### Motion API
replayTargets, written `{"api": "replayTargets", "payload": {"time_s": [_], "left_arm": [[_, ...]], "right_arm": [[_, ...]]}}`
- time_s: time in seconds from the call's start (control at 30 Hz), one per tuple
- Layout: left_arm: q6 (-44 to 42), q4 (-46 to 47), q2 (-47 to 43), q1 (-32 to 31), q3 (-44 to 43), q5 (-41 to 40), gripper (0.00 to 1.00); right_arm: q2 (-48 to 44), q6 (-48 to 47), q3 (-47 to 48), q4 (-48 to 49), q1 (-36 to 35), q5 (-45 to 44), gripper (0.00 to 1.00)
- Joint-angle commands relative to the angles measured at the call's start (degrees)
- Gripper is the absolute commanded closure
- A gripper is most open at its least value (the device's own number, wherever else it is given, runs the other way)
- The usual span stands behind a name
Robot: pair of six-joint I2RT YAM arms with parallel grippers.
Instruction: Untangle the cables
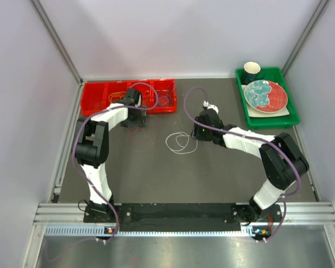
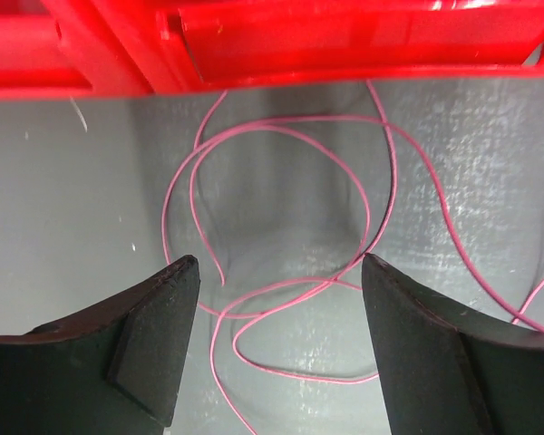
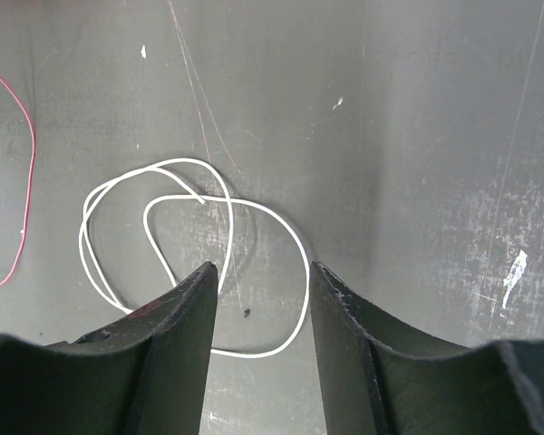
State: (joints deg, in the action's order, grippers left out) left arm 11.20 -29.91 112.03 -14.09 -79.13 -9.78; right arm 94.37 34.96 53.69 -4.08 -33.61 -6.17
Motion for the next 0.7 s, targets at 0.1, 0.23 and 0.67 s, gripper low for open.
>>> {"api": "replayTargets", "payload": {"time_s": [0.1, 0.23, 0.67], "left_arm": [[-0.5, 2.7, 1.1, 0.9, 0.0, 6.2, 0.31], [3.4, 2.2, -0.4, 0.9, 2.4, 5.4, 0.37], [10.8, 4.1, -5.6, 0.6, 13.4, 6.7, 1.0]], "right_arm": [[0.2, -0.8, 2.6, 0.8, -0.5, -0.1, 0.55], [0.2, -0.6, 2.6, 0.8, -0.5, -0.1, 0.55], [0.1, -0.7, 2.6, 0.8, -0.6, -0.1, 0.55]]}}
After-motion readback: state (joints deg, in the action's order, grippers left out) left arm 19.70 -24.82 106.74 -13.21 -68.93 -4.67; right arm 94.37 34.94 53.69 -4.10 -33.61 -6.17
